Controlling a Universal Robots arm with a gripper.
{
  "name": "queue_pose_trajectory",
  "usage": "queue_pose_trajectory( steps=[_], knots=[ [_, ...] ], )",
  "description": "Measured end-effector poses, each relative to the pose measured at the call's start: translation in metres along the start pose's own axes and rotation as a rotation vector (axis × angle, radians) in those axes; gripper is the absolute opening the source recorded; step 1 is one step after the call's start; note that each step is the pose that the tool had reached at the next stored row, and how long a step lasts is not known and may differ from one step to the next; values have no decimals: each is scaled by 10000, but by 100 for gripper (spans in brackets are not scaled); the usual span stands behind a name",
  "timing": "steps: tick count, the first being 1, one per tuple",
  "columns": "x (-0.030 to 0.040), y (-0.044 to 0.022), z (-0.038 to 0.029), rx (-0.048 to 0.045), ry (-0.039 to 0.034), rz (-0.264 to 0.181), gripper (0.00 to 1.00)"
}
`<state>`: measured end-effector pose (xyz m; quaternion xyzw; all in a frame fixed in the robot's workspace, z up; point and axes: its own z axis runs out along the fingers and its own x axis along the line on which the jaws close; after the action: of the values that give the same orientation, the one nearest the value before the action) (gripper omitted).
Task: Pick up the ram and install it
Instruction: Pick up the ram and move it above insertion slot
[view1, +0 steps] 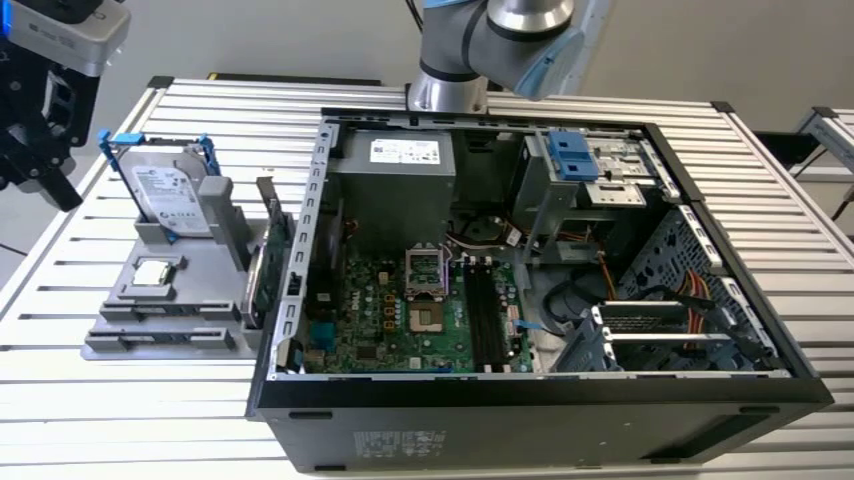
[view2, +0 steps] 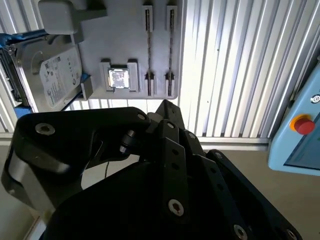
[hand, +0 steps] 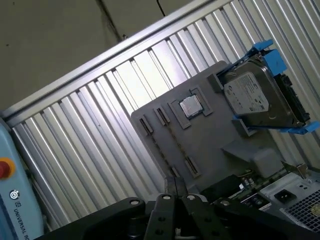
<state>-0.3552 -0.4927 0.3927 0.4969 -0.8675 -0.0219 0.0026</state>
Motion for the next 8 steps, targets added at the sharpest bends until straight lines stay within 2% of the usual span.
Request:
queue_pose_trajectory(
  steps=[8],
  knots=[
    [0,0,0,95,1,-321,0]
  ],
)
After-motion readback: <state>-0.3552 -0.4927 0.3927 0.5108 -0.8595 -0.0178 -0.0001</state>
